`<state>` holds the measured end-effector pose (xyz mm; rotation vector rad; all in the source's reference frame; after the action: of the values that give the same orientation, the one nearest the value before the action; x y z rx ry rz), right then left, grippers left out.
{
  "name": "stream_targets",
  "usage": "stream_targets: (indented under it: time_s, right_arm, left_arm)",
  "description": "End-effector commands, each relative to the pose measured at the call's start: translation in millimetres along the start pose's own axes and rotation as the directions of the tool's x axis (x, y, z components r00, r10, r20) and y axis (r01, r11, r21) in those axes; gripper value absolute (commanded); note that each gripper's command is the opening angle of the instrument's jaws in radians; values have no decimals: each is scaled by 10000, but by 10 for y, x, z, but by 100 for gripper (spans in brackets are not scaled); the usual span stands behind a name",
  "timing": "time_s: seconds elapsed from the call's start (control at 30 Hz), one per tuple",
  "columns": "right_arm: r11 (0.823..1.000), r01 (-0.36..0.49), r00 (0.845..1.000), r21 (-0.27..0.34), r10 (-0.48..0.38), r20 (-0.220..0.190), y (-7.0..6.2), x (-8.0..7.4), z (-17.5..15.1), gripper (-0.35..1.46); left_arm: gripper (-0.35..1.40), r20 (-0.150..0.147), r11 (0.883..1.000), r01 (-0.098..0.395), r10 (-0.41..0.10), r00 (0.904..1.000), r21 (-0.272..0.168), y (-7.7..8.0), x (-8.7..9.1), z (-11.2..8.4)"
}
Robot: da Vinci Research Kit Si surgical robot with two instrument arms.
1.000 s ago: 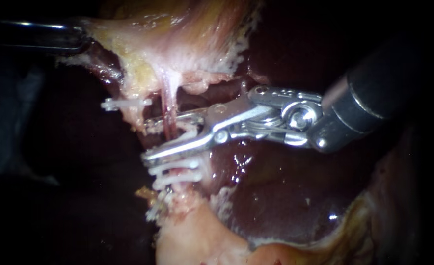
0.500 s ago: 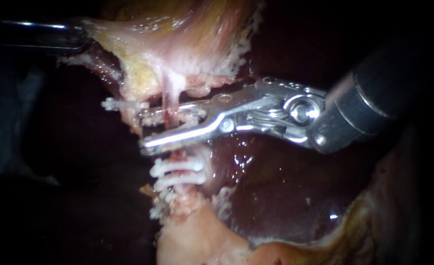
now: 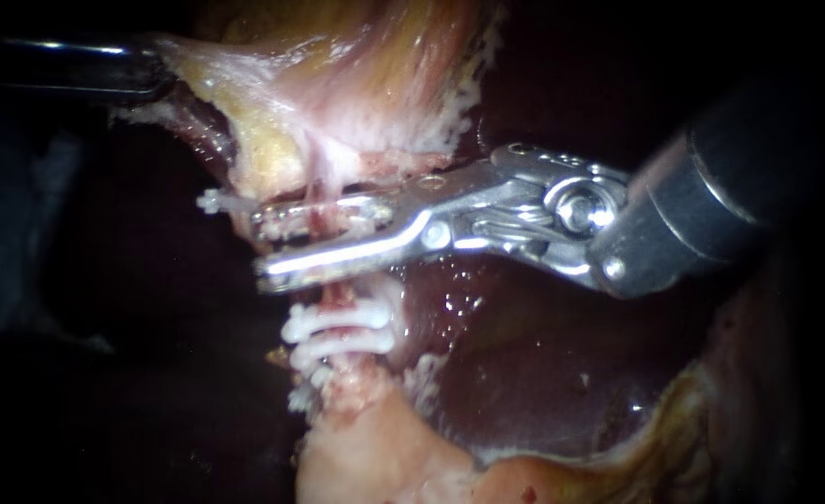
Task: Clipping third clip right tube
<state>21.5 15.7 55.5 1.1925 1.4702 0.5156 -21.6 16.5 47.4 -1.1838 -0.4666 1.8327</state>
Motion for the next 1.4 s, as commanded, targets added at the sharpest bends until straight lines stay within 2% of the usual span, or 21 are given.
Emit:
stream_targets:
  time_s: [0.03,0.2,0.5,0.73,0.83,0.93,1.4]
  right_arm:
    - [10000,-10,10000,8,10,7,-1,1,0,42]
    - [9998,-187,9998,16,187,-6,0,1,0,39]
    - [9997,-246,9997,-11,246,-25,1,1,-2,21]
    - [9988,-476,9988,-84,475,-85,5,1,-7,-1]
    - [9988,-476,9988,-132,474,-111,7,1,-10,-14]
    - [9988,-474,9988,-119,473,-100,6,0,-13,-35]
    - [9990,-423,9991,-151,422,-78,11,-9,-15,-35]
  left_arm:
    - [-35,0,10000,3,-3,10000,0,0,0,0]
    - [-35,0,10000,3,-3,10000,0,0,0,0]
    - [-35,-2,10000,4,-4,10000,5,0,0,0]
    - [-35,-2,10000,5,-5,10000,7,0,0,1]
    - [-35,-3,10000,5,-5,10000,9,0,0,1]
    - [-35,-4,10000,4,-4,10000,9,-1,0,1]
    - [-35,-8,10000,1,-1,10000,18,-1,-1,3]
